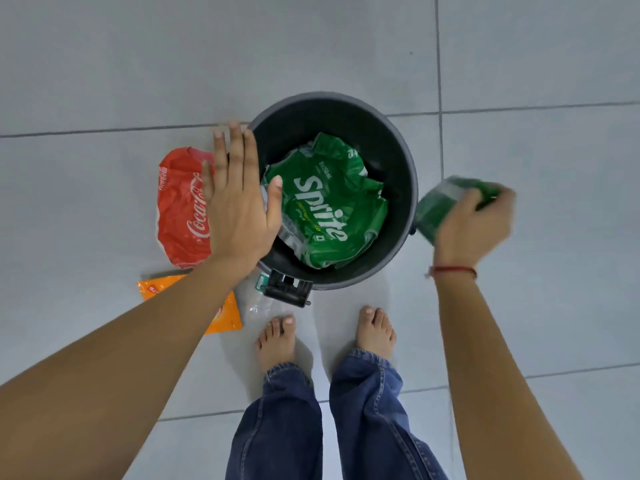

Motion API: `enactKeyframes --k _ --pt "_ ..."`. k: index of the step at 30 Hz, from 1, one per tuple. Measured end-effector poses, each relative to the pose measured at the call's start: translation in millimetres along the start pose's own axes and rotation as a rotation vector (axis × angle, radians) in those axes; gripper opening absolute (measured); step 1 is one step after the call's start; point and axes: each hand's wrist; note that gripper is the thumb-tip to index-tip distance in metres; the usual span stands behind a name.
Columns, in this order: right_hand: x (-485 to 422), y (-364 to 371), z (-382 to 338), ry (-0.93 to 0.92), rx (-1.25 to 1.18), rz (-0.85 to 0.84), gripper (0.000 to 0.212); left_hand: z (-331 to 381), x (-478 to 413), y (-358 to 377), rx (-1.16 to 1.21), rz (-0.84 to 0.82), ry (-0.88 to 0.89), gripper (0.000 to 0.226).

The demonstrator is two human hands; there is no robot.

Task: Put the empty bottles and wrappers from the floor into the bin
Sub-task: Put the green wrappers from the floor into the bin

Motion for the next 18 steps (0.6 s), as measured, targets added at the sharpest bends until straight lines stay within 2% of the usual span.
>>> enactKeyframes --k 2,3,5,7,8,10,13,16,18 --pt "20.5 -28.8 -38.7 -0.226 -0.066 0.052 0.018 -0.8 0.2 -2.8 0.041 -0.012 0.009 0.068" --pt "37.6 -37.0 -52.6 -0.344 -0.071 -0.001 0.018 -0.5 -0.1 -4.6 0.069 -0.018 0.016 0.068" --pt "77.4 -37.8 -63.0 -0.502 -0.028 -0.282 0.015 -0.2 -1.4 -8.1 0.157 -0.029 0.011 0.065" --pt "108.4 -22.7 -56.1 -0.603 0.194 -0.601 0.010 -1.7 -1.3 -12.6 0.245 -0.035 0.007 0.061" --pt "117.4 -10.3 -49.0 -0.624 0.340 -0.720 0.014 -4.3 -2.2 -15.4 0.269 -0.036 0.011 0.059" --pt "119.2 20.1 -28.8 -0.554 0.600 -0.918 0.028 -7.9 -1.8 -16.0 0.259 -0.049 0.041 0.058" --pt "116.0 68.8 -8.7 -0.434 0.795 -1.143 0.042 -13.4 0.1 -8.8 0.153 -0.041 0.106 0.060" --pt "119.5 100.9 4.0 -0.413 1.003 -1.304 0.058 -16.0 1.6 -1.0 0.126 -0.018 0.113 0.066" --pt "122.4 103.6 5.0 -0.452 1.113 -1.317 0.068 -16.1 2.2 -0.1 0.136 -0.013 0.116 0.067"
Point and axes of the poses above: each hand's wrist, its own x-axis away from the middle knuckle, its own y-axis out of the palm, z = x × y, and after that the axes turned 5 degrees about y, right-handed
